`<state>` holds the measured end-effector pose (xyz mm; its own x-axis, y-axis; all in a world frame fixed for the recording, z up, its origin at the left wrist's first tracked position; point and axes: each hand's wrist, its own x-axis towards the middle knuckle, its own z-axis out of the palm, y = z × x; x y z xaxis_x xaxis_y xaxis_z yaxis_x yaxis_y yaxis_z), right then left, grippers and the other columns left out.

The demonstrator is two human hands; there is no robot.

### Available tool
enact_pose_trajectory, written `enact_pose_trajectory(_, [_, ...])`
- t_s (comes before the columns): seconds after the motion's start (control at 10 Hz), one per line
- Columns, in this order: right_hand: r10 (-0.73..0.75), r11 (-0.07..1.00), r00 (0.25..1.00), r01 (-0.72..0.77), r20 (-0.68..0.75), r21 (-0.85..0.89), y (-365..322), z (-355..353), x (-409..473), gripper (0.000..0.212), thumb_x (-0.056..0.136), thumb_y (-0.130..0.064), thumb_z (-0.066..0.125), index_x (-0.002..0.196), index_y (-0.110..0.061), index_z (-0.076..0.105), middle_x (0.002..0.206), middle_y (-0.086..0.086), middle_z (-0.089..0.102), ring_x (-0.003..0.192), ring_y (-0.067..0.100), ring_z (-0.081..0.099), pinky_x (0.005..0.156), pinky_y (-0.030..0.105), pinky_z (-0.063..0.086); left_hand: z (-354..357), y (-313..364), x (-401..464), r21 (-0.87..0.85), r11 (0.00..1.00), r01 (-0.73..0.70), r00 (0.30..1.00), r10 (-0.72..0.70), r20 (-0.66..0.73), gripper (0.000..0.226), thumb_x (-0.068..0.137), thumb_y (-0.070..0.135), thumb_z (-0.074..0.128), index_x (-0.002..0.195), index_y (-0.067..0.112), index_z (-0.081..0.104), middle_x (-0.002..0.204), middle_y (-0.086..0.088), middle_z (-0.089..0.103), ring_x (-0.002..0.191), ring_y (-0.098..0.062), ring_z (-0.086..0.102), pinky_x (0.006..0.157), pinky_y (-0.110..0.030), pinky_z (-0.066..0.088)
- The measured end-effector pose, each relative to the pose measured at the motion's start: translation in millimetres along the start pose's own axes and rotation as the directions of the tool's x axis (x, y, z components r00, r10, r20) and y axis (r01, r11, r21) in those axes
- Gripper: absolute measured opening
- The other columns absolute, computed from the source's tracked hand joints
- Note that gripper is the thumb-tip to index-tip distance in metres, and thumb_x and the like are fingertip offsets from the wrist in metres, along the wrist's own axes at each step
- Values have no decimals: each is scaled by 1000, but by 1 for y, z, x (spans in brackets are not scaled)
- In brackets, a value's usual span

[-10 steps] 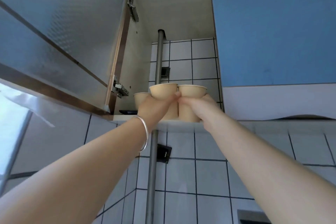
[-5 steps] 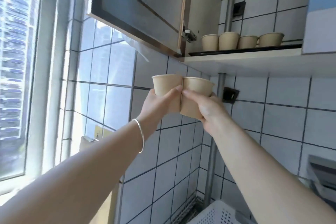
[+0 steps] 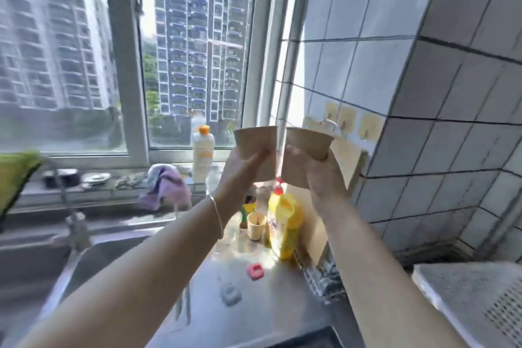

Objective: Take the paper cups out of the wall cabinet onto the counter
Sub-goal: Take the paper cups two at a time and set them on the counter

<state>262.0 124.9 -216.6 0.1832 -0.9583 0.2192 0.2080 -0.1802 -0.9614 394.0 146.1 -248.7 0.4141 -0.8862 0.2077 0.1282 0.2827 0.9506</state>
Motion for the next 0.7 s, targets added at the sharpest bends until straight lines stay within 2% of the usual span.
enact_pose_trajectory(0.1, [97,991,990,-105,100,80,44,63,-27,24,75,-6,73,96,-11,64,78,5,65,66,21,60,55,30,52,-100,-22,-29,17,1000,16,997,-14,-79,79,63,54,71,124,5,54,119,-26,62,104,-38,62,92,-54,49])
enact_pose_trajectory(0.2, [170,976,955,-197,244,91,79,132,-65,33,72,-5,74,101,-11,60,74,1,64,62,15,60,58,30,53,-177,-17,-65,15,999,-45,982,47,-185,80,55,60,79,111,6,61,97,-18,66,85,-26,61,74,-41,51])
enact_pose_trajectory(0.3, [232,949,896,-295,379,115,113,199,-104,46,62,-10,76,105,-6,62,75,5,64,58,17,60,48,25,52,-264,-19,-111,9,1000,-14,930,16,-368,60,50,47,81,99,16,65,84,-3,66,72,-16,62,58,-27,51])
enact_pose_trajectory(0.4, [301,930,825,-364,478,43,147,263,-142,26,72,-7,77,93,-14,64,77,4,66,64,19,61,50,27,53,-335,-17,-153,-2,1000,9,858,-8,-513,41,65,32,78,99,13,66,83,-4,70,75,-19,66,62,-31,53])
enact_pose_trajectory(0.5, [380,901,720,-431,581,-56,172,323,-182,38,68,-13,80,101,-13,61,87,9,65,71,21,62,54,30,52,-399,-7,-199,-4,999,35,728,-28,-685,38,65,29,79,96,16,62,80,0,68,63,-7,65,54,-22,52])
enact_pose_trajectory(0.6, [439,874,595,-456,673,-167,188,382,-223,59,61,-23,79,113,-8,56,94,11,63,74,21,61,56,30,51,-451,7,-246,44,998,40,604,11,-797,33,59,33,76,86,20,61,77,1,65,62,-9,62,50,-16,50])
enact_pose_trajectory(0.7, [468,861,458,-429,755,-273,199,435,-264,57,64,-26,78,114,-9,55,91,9,63,74,21,61,57,31,50,-491,18,-290,47,999,22,449,32,-893,26,66,27,77,84,21,59,77,2,63,64,-10,59,53,-15,48])
